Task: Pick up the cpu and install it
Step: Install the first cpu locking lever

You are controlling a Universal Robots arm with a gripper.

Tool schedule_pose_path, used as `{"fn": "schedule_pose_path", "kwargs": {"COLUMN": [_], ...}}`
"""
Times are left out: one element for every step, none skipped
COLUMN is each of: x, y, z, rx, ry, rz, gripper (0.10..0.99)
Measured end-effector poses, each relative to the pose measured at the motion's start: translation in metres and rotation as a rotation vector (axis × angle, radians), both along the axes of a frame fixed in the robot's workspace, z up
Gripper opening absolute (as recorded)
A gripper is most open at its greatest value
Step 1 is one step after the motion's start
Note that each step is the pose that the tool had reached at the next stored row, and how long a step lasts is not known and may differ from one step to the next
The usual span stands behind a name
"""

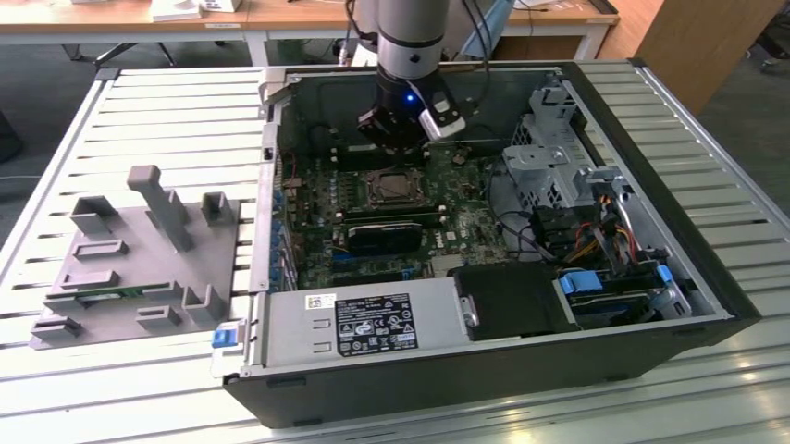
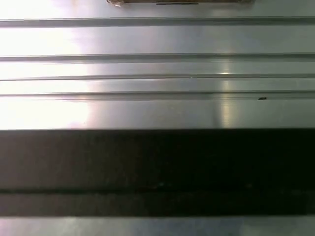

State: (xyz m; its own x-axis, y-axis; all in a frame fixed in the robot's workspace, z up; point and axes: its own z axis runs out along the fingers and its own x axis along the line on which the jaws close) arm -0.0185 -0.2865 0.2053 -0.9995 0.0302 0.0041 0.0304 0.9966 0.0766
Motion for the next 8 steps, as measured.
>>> {"fn": "schedule_pose_path", "kwargs": {"x": [0.0008,0.0017,0.0024,0.003,0.0038,0.0045,0.0048,0.0049], "y": [0.0,0.0,0.0,0.0,0.0,0.0,0.0,0.0], "z": [-0.0007,-0.0015,-0.0022,-0.003,-0.0038,-0.0044,-0.0045,-0.0045], "rx": [0.0,0.0,0.0,0.0,0.0,0.0,0.0,0.0], "ry": [0.0012,0.0026,0.0037,0.0049,0.0062,0.0074,0.0079,0.0081], "rz": [0.0,0.0,0.0,0.0,0.0,0.0,0.0,0.0], "gripper": [0.106,0.106,0.106,0.106,0.106,0.106,0.106,0.106]}}
